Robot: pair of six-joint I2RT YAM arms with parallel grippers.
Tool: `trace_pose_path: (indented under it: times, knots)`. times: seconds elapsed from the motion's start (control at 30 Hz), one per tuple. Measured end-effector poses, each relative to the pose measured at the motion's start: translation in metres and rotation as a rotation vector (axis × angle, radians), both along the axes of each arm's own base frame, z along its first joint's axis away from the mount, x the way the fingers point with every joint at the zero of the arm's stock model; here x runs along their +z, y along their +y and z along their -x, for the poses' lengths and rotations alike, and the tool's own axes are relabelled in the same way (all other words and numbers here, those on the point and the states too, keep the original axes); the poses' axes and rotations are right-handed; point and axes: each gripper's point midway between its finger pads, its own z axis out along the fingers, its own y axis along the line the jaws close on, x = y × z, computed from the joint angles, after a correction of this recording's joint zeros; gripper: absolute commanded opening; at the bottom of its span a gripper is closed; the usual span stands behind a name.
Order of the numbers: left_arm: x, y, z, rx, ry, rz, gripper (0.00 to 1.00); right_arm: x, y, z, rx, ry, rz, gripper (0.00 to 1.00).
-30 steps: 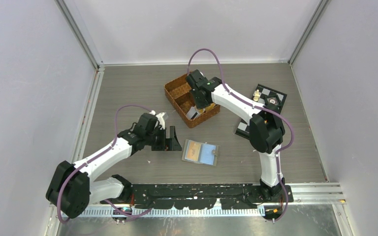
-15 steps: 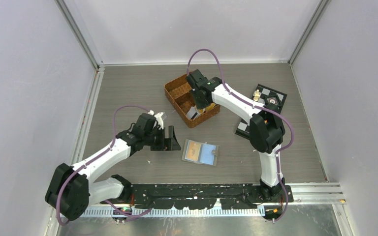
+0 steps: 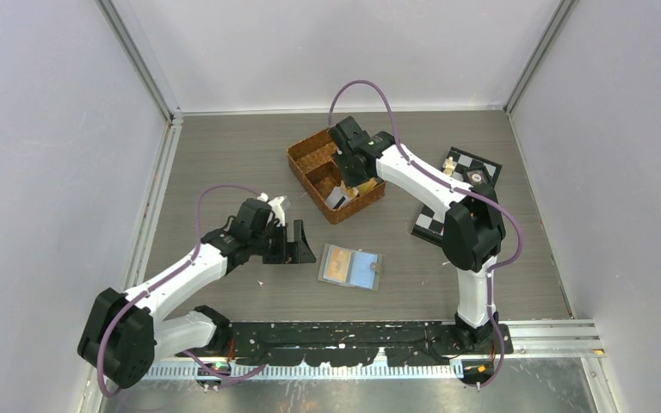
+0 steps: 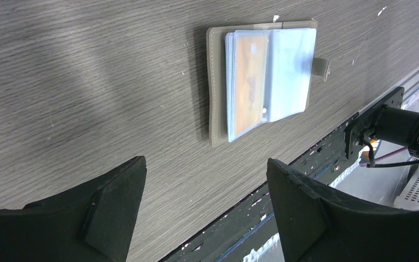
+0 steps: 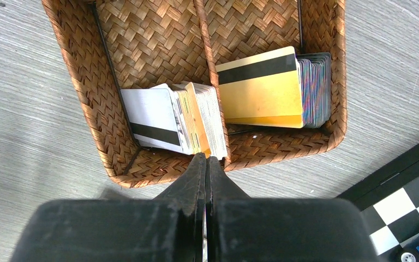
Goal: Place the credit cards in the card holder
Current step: Pick up the credit card from the storage box.
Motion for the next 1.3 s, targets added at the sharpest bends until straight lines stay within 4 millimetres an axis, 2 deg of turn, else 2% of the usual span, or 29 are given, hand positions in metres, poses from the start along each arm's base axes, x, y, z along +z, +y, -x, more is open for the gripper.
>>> trace_pose_path:
  times: [0.2, 0.4, 0.47, 0.57, 0.67, 0.9, 1.17, 1.3]
  knots:
    - [0.0, 0.002, 0.0, 0.006, -0.001, 0.001, 0.83, 0.001, 0.0, 0.001, 0.002, 0.0, -0.005, 0.02]
    - [0.0, 0.001, -0.001, 0.005, -0.003, 0.006, 0.83, 0.002, -0.001, 0.0, -0.001, -0.006, 0.0, 0.31]
    - [0.001, 0.0, -0.001, 0.004, -0.003, 0.01, 0.83, 0.002, -0.001, -0.001, -0.003, -0.009, 0.003, 0.38]
    - [0.0, 0.0, -0.001, 0.004, -0.004, 0.012, 0.83, 0.001, -0.003, -0.002, -0.004, -0.013, 0.014, 0.41]
    - [0.0, 0.001, -0.001, 0.007, -0.002, 0.011, 0.83, -0.006, -0.004, -0.004, -0.007, -0.008, 0.034, 0.41]
    - [0.0, 0.001, -0.001, 0.008, -0.003, 0.012, 0.83, -0.026, -0.006, -0.005, -0.004, 0.019, 0.075, 0.31]
    - [-0.001, 0.001, -0.001, 0.007, 0.0, 0.013, 0.83, -0.026, -0.004, -0.008, 0.002, 0.012, 0.079, 0.14]
    - [-0.001, 0.001, 0.0, 0.005, 0.002, 0.015, 0.83, -0.024, -0.003, -0.009, 0.002, 0.0, 0.086, 0.14]
